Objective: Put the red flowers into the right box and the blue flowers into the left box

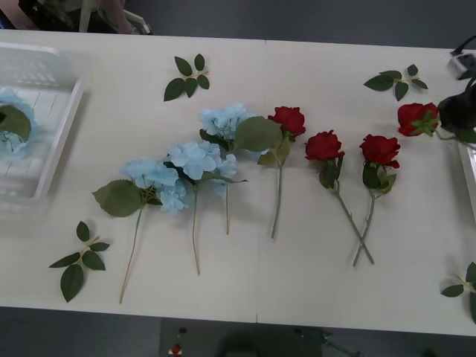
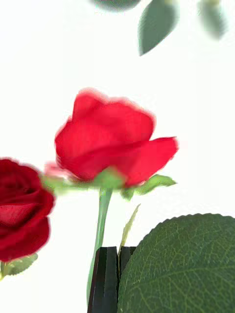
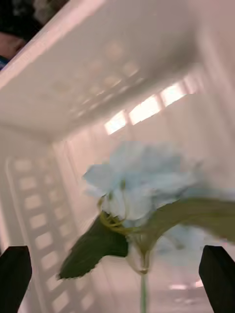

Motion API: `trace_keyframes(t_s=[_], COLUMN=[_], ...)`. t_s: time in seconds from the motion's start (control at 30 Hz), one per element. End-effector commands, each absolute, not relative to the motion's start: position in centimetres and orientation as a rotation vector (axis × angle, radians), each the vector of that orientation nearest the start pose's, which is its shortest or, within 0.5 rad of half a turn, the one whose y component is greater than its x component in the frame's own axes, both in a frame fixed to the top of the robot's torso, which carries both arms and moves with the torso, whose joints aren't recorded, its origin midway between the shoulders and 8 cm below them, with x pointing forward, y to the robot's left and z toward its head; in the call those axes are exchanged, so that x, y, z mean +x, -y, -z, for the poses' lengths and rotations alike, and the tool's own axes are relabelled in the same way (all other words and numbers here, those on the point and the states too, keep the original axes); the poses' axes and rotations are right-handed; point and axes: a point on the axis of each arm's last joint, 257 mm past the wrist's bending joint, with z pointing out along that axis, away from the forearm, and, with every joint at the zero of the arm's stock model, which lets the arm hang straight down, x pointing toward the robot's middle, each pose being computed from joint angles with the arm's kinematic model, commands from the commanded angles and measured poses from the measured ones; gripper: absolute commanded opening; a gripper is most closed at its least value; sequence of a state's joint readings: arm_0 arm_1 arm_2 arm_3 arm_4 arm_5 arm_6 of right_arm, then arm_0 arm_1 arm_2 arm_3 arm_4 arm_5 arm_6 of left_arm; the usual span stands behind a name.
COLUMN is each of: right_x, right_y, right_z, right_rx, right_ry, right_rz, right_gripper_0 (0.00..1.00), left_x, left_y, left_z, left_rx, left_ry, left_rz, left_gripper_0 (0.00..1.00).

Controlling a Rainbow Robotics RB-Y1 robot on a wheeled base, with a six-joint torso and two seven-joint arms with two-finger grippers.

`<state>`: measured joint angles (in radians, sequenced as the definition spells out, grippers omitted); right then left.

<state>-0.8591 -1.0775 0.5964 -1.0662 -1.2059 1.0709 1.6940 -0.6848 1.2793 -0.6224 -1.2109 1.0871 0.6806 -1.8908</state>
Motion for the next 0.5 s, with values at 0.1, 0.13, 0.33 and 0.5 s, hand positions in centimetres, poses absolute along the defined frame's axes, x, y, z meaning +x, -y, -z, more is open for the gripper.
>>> trace_keyframes(t_s=[0.1,0.13,0.33,0.5], right_x=[58.3,58.4,59.1,59.5], right_y=[52.5,53.9,59.6,63.5], right_z=[10.3,10.0,11.2,13.2], right_rx=[-0.152,-0.154,-0.057,-0.050], right_ry=[-2.441,-2.430,-2.354,-2.286], right_rz=[0.302,0.360,0.488,0.639], right_gripper_0=[0.00,0.00,0.00,0.00], left_x=[54.3,53.7,49.5,46.1], left_y=[-44.1,-42.6,-32.2,-25.6], left_z=[8.8,8.7,15.1,22.2], left_rx=[0.646,0.645,0.546,0.518], left_ry=[-2.246,-2.266,-2.485,-2.537], left_rz=[-0.150,-0.083,0.365,0.578], left_gripper_0=[1.00,1.00,1.00,1.00])
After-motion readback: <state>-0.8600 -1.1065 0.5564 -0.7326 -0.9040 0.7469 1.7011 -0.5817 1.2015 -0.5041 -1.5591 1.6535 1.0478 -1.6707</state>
